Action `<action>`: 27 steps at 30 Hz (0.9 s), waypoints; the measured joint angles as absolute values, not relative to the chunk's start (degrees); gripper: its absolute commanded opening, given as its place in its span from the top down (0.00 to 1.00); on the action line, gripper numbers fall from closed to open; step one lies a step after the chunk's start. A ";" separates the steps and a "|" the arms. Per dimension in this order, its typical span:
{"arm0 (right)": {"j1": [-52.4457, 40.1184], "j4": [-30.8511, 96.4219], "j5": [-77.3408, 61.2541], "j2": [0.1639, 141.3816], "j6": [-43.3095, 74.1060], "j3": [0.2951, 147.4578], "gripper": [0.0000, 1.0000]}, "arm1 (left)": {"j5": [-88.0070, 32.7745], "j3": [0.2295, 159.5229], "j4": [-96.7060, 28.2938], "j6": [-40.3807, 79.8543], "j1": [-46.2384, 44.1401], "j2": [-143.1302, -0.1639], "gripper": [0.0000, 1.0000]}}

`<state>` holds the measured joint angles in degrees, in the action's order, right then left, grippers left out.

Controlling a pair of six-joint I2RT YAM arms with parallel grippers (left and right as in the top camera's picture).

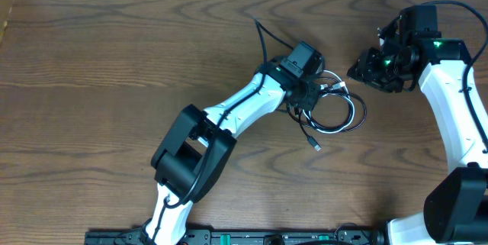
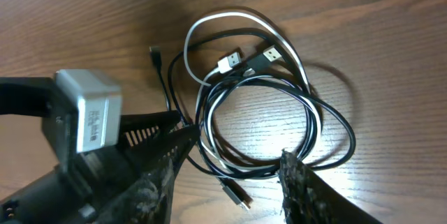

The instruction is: Untangle cables

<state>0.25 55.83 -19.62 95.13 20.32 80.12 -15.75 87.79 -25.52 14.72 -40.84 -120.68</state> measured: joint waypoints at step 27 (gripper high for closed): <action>0.25 56.95 -17.26 95.13 20.29 80.12 0.48 | -11.51 88.01 -27.24 19.92 -44.34 -124.81 0.93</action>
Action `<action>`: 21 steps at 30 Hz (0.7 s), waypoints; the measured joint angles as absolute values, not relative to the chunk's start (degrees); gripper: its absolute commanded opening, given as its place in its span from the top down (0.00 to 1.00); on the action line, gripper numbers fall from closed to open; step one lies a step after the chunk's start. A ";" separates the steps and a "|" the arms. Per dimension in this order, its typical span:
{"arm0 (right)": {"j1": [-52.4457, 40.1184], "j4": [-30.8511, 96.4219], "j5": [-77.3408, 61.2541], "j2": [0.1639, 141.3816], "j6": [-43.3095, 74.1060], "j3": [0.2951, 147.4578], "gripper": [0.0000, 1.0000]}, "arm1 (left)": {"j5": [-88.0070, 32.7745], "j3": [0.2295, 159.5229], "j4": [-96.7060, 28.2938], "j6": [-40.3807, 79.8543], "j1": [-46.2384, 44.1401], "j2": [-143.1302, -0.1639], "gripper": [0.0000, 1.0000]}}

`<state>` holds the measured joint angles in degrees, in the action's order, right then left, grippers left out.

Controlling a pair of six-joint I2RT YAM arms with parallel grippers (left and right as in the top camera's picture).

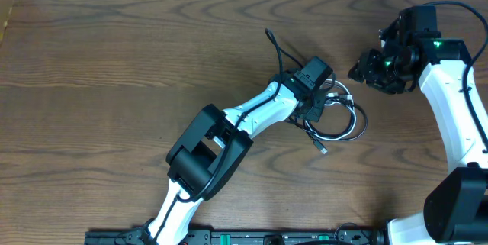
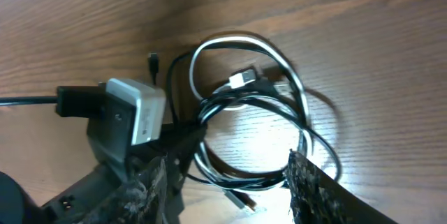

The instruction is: Untangle cables

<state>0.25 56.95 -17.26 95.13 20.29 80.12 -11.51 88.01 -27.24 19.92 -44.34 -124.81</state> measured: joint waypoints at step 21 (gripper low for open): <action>0.14 52.23 -40.07 95.13 9.30 80.12 0.58 | -19.49 88.20 -36.75 19.92 -35.51 -90.76 0.93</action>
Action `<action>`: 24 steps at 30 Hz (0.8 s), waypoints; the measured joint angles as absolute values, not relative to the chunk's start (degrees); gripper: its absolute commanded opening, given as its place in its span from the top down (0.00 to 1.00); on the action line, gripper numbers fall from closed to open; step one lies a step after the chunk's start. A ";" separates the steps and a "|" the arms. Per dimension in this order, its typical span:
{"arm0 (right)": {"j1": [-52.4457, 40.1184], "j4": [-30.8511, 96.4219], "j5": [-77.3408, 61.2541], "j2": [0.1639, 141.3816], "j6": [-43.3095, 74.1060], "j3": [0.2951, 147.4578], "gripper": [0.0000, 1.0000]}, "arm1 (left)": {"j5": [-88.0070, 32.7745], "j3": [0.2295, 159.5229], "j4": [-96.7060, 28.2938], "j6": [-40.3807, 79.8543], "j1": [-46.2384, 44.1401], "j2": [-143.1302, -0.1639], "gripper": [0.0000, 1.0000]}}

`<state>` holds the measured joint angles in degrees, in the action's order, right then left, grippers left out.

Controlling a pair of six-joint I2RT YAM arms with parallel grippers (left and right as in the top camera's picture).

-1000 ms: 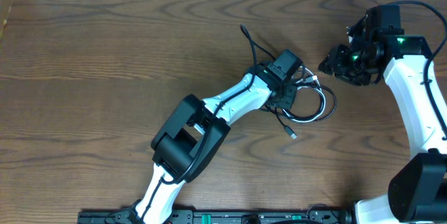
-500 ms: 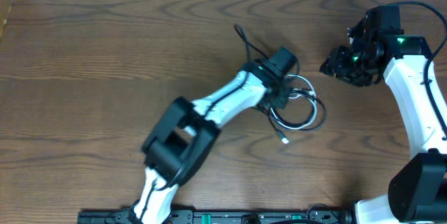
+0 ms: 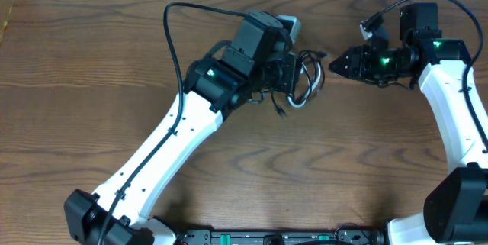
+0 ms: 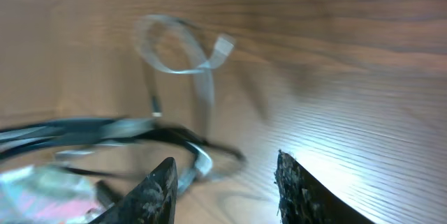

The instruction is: Untangle cables

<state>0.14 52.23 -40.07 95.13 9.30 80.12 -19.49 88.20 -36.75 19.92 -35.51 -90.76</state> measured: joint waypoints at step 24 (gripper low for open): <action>-11.62 52.90 -28.12 97.78 18.98 80.12 0.60 | -19.64 88.05 -37.21 21.02 -33.19 -91.02 0.92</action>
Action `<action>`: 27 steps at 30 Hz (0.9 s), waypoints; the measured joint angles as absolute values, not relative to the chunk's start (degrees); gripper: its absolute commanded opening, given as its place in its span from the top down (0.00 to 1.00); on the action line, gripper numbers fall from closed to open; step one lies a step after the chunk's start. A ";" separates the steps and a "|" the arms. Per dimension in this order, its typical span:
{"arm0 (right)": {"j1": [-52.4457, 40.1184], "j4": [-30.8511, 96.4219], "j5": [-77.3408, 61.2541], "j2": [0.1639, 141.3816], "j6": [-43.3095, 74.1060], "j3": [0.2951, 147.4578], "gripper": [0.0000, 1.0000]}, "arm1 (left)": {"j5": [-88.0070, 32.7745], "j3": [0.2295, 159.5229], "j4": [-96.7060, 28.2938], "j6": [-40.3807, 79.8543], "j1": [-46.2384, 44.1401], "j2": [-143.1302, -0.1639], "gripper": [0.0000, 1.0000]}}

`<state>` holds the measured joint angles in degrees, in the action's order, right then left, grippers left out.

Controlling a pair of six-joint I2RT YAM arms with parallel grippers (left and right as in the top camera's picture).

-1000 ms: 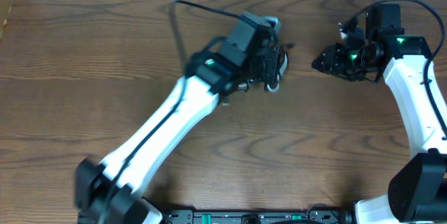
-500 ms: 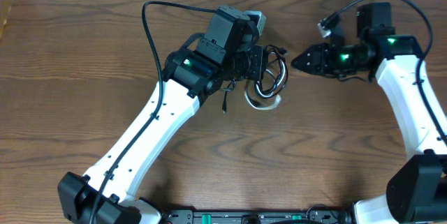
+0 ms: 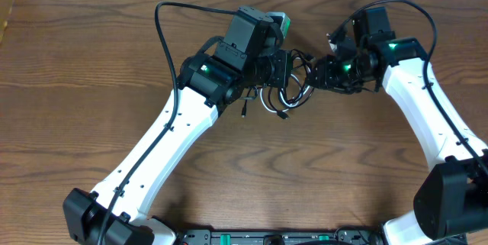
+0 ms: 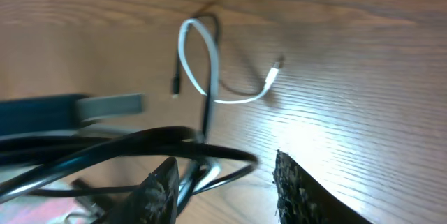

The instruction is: Untangle cables

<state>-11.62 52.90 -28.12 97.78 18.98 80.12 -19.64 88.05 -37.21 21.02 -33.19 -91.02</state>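
Observation:
A tangled bundle of black and white cables (image 3: 287,92) hangs above the table from my left gripper (image 3: 280,68), which is shut on it. My right gripper (image 3: 315,75) is at the bundle's right side. In the right wrist view the right gripper (image 4: 227,185) is open, and black cable loops (image 4: 140,144) run across between its two fingers (image 4: 162,185). A white cable loop (image 4: 207,63) with a loose plug end dangles beyond them. The left gripper's body (image 4: 70,109) shows blurred at the left.
The brown wooden table (image 3: 381,184) lies under both arms. My left arm's own black lead (image 3: 162,24) arcs up behind it. A dark rail (image 3: 267,237) runs along the front edge. A white wall strip borders the far edge.
My right gripper has moved left from beside the hanging bundle right up to it, and black loops now lie between its open fingers. The left gripper and bundle shifted slightly left.
First the bundle lay on the table with my left gripper down on it and my right gripper open far to the right. Then the left gripper held the bundle lifted farther back, with the right turned toward it. Now the right gripper is at the bundle.

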 measured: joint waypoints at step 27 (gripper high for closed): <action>-14.22 48.80 -19.07 102.00 23.33 80.12 0.64 | -21.32 88.05 -36.21 26.83 -33.04 -91.02 0.92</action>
